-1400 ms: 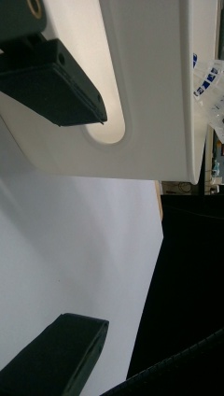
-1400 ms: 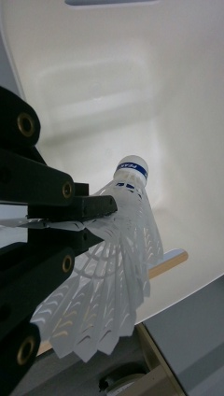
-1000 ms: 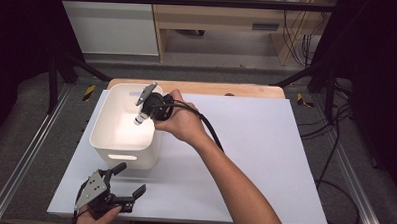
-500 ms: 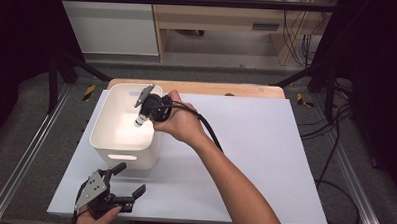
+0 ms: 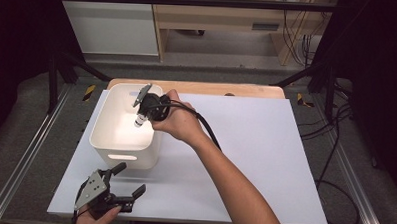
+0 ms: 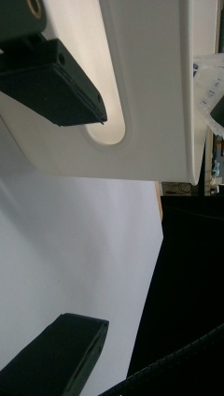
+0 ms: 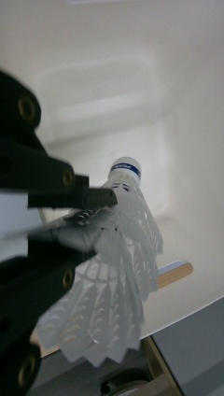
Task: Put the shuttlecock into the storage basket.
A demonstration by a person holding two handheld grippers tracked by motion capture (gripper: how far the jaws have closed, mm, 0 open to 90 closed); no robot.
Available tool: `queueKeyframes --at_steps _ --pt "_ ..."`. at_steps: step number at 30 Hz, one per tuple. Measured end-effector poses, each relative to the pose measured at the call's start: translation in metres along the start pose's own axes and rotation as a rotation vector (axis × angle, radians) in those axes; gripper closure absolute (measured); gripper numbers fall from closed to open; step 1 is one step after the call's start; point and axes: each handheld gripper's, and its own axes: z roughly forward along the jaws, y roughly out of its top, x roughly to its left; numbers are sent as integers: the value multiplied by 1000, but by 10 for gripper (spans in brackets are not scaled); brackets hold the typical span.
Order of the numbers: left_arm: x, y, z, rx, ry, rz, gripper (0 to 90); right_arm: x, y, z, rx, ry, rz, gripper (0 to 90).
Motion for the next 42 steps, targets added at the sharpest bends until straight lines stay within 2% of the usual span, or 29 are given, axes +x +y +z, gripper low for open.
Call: queueKeyframes --at_steps 1,2,4,5,9,13,25,42 --pt "0 0 0 0 0 0 26 0 0 1 1 -2 20 601" --pt "0 0 0 0 0 0 26 -1 1 2 7 -7 39 548" --pt "0 0 0 0 0 -1 26 -2 0 3 2 11 46 443" --pt "0 0 0 1 0 -1 26 -2 0 3 1 19 58 404" --pt "0 0 0 1 0 0 26 0 1 2 6 29 65 351" --pt "0 0 0 1 0 0 26 0 2 0 -4 12 79 307" --pt "0 0 1 4 0 0 26 3 0 -8 -8 5 89 226" --pt "0 0 1 4 1 0 26 3 -13 -23 -45 11 139 166"
